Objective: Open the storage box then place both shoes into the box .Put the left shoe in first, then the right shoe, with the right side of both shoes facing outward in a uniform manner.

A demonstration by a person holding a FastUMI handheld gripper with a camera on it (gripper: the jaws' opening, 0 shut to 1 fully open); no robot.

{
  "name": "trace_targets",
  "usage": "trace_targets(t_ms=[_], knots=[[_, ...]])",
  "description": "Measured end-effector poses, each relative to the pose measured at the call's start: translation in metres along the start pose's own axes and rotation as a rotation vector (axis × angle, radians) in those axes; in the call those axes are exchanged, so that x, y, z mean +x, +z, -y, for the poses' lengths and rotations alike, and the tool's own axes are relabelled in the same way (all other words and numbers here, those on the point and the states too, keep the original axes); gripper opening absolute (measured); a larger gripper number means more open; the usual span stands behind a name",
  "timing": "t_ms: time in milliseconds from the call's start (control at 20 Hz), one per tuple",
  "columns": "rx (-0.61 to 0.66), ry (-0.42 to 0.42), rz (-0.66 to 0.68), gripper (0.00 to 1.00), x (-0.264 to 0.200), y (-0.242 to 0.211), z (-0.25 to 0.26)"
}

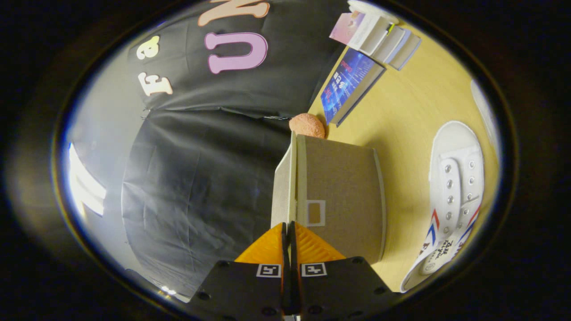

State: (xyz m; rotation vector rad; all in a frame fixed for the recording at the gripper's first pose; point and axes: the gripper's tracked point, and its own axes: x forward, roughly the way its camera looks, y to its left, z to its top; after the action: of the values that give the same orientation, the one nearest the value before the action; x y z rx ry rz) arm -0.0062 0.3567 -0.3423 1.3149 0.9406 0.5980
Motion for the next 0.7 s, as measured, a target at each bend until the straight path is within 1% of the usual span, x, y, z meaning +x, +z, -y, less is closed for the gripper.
trace_targets(t_ms=[150, 400, 550, 700], knots=[[-0.036, 0.029, -0.011, 0.02, 0.007, 0.000, -0.031], [-0.122, 0.096, -0.029, 0.04, 0.032, -0.001, -0.100], [-0.202, 0.118, -0.067, 0.04, 0.058, -0.017, -0.139], [-0.260, 0.136, -0.125, 0.04, 0.090, -0.045, -0.165]])
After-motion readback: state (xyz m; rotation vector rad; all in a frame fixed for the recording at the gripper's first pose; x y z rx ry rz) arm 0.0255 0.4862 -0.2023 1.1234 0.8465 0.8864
